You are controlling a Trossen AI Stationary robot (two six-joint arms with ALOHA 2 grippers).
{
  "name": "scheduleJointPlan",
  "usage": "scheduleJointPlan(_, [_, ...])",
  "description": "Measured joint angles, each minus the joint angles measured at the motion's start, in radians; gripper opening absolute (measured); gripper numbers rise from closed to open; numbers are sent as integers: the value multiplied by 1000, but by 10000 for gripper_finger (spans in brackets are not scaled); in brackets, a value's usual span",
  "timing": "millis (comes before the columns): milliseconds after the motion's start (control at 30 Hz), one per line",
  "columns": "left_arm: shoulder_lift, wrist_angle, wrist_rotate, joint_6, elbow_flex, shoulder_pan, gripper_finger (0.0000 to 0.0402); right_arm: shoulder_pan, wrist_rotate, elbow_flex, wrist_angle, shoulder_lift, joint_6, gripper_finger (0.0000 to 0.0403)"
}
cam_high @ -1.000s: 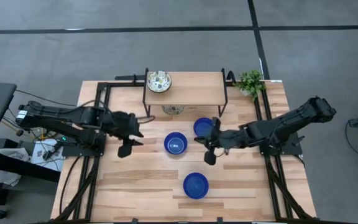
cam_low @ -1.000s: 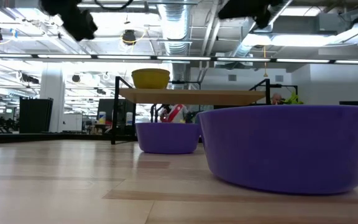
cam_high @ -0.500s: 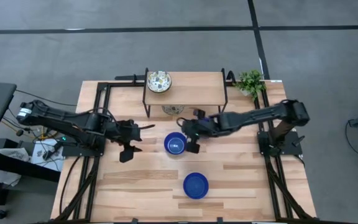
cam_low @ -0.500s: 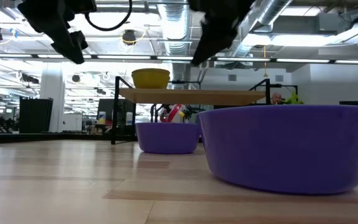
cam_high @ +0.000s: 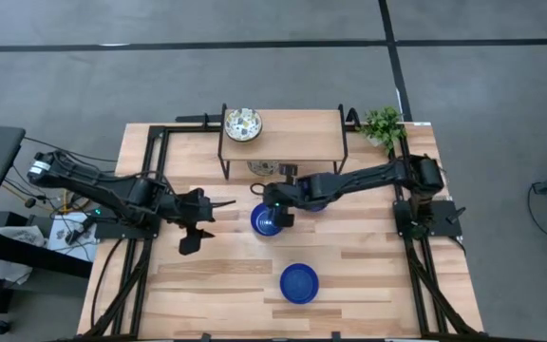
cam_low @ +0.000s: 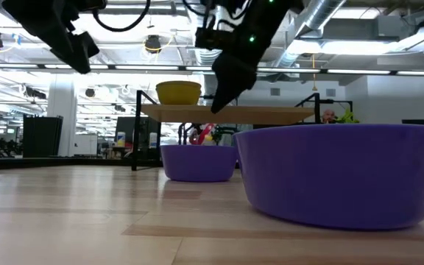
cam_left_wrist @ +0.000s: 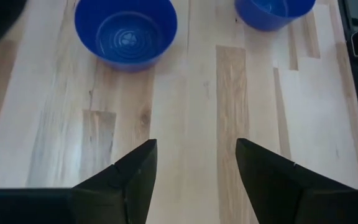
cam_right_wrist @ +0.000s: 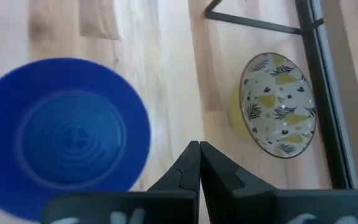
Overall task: Pick & Place Mini bowls
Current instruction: Put the top blue bowl on the shelf
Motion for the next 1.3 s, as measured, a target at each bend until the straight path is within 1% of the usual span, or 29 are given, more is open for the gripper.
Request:
scheduleJointPlan(133, [0, 0, -11, 10, 0, -9, 217, -21, -5, 14, 0, 31, -43, 15])
scheduleJointPlan(267, [0, -1, -13, 12, 0, -9, 219, -39, -8, 16, 4, 45, -54, 56])
scheduleJointPlan(400, [0, 0, -13, 12, 0, -9, 216, -52, -8, 16, 26, 45, -148, 92])
scheduleJointPlan(533, [0, 0, -13, 12, 0, -9, 214, -71, -13, 16, 18, 45, -227, 109])
scheduleJointPlan(667, [0, -1, -13, 12, 0, -9, 214, -75, 18, 14, -5, 60, -305, 113])
scheduleJointPlan(900, [0, 0, -13, 12, 0, -9, 214, -61, 51, 12, 29, 106, -440, 113])
scheduleJointPlan(967, [0, 0, -13, 12, 0, -9, 214, -62, 63, 11, 9, 109, -463, 113])
scheduleJointPlan(1033, [1, 1, -13, 12, 0, -9, 214, -63, 107, 15, 55, 132, -463, 113])
scheduleJointPlan(1100, [1, 2, -12, 12, 0, -9, 214, -63, 157, 8, 33, 135, -468, 113])
scheduleJointPlan(1133, [1, 3, -13, 12, 0, -9, 214, -63, 165, 10, 64, 139, -482, 113])
scheduleJointPlan(1300, [2, 7, -13, 12, 0, -9, 214, -64, 161, 13, 97, 159, -554, 113])
